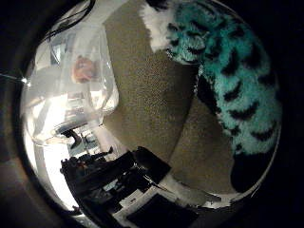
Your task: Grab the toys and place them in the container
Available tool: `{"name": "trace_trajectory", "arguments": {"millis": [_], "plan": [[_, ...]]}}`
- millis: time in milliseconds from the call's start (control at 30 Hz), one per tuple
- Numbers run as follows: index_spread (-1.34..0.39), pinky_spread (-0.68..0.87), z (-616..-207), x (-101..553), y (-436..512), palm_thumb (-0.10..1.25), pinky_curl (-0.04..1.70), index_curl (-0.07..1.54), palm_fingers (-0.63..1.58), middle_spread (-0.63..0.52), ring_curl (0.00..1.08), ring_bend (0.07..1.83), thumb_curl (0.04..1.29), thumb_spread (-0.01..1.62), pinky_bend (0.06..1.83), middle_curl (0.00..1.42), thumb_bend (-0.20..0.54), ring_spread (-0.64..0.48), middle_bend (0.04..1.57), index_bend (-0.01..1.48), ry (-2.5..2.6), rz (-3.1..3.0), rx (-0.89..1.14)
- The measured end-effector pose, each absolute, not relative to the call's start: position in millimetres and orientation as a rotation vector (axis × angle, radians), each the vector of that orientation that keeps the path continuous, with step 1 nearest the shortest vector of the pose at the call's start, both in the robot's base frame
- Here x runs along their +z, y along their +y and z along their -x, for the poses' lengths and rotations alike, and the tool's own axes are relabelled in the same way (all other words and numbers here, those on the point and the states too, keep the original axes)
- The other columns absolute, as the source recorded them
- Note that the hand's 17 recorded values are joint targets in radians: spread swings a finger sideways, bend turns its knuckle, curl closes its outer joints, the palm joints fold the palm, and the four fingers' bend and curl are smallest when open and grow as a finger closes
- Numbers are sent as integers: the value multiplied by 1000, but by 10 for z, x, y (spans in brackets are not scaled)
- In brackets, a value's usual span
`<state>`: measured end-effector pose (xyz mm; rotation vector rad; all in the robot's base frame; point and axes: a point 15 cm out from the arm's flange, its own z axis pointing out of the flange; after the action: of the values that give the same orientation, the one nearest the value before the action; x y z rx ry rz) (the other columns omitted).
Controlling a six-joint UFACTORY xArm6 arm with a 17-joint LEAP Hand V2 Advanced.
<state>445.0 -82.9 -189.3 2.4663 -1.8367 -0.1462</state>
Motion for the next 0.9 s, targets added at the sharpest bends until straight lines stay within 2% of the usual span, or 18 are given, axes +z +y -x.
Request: {"name": "trace_trajectory", "arguments": {"millis": [67, 167, 233, 267, 300, 333, 367, 500, 600, 700, 900], "plan": [[-230, 313, -4472, -1892, -840, 449, 21, 287, 428, 21, 290, 417, 297, 1024, 562, 352, -18, 89, 274, 157, -1848, -2464, -133], [-290, 117, -4488, -1870, -894, 525, -8, 302, 757, -107, 340, 586, 305, 1047, 659, 417, -11, -88, 414, 193, -1866, -2458, -120], [-355, -102, -4531, -1831, -934, 609, 27, 330, 1042, -191, 395, 719, 319, 1062, 862, 472, 2, -199, 486, 215, -1876, -2460, -99], [-386, -189, -4556, -1815, -956, 653, 66, 372, 1106, -222, 436, 769, 326, 1068, 958, 509, 1, -239, 520, 254, -1884, -2462, -85], [-427, -281, -4581, -1801, -986, 731, 125, 444, 1206, -260, 492, 857, 342, 1075, 1089, 577, 9, -275, 626, 359, -1892, -2464, -68], [-442, -299, -4621, -1777, -1028, 769, 163, 481, 1247, -271, 516, 904, 350, 1074, 1164, 611, 12, -288, 681, 419, -1903, -2466, -44], [-447, -312, -4663, -1742, -1077, 784, 178, 509, 1237, -277, 534, 939, 353, 1073, 1189, 631, 8, -293, 711, 461, -1917, -2467, -16], [-440, -267, -4823, -1522, -1281, 960, 326, 730, 1192, -279, 649, 1167, 414, 1044, 1428, 788, 10, -287, 982, 784, -1955, -2476, 95], [-397, -228, -4898, -1263, -1460, 1026, 388, 821, 1152, -258, 697, 1244, 452, 1036, 1508, 844, 1, -274, 1083, 921, -1993, -2471, 182], [-352, -204, -4948, -913, -1565, 1069, 444, 877, 1116, -237, 738, 1296, 497, 1029, 1555, 879, -7, -262, 1158, 991, -1991, -2483, 252], [-297, -178, -5004, -17, -1522, 1070, 523, 908, 1098, -200, 792, 1318, 559, 1014, 1577, 890, -14, -256, 1220, 1041, -1962, -2519, 365]]}}
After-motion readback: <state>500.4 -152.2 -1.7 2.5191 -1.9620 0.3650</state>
